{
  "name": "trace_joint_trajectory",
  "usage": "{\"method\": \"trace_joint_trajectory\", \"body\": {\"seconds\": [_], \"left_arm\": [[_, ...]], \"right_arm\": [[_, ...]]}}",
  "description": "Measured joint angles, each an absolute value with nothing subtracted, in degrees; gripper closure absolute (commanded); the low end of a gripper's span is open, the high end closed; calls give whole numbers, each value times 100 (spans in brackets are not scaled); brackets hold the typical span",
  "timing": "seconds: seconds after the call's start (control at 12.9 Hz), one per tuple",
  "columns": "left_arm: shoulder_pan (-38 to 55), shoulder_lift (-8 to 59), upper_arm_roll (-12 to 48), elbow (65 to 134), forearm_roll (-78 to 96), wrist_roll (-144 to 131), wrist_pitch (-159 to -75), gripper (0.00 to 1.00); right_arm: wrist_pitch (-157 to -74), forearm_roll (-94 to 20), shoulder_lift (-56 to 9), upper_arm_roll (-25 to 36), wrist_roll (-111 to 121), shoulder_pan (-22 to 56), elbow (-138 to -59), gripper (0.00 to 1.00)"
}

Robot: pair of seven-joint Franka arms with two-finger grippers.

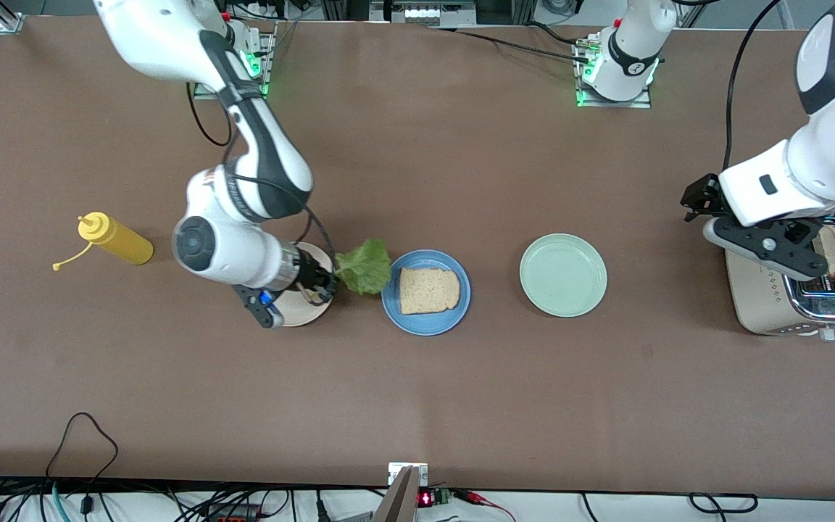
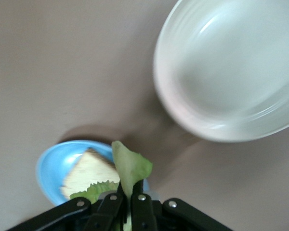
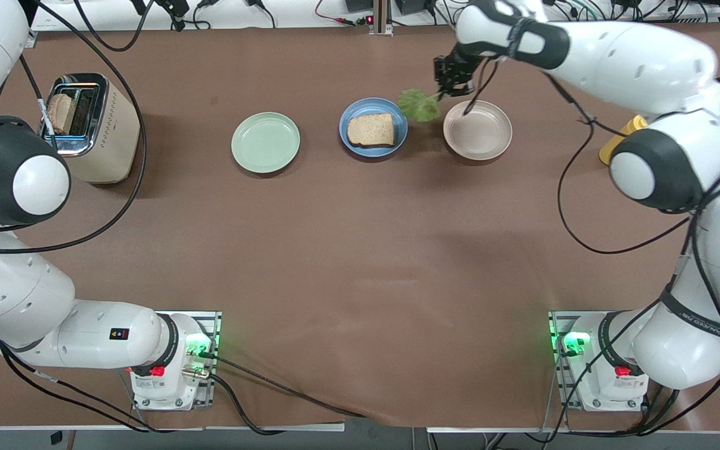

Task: Make sandwich in blue plate with both arms
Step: 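Carry the lettuce with the right gripper and lay it on the bread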

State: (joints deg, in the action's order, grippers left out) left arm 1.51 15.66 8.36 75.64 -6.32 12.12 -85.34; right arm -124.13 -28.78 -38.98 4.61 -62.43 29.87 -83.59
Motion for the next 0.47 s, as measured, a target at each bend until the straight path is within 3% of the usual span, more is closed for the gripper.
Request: {"method": "trace_joint_trajectory", "body": {"seconds": [0.47], "left_arm": [[41, 1393, 852, 7504, -533, 536, -8247, 0]], "right_arm": [[-13308, -3631, -4732, 461, -6961, 3488, -7895, 100]]}}
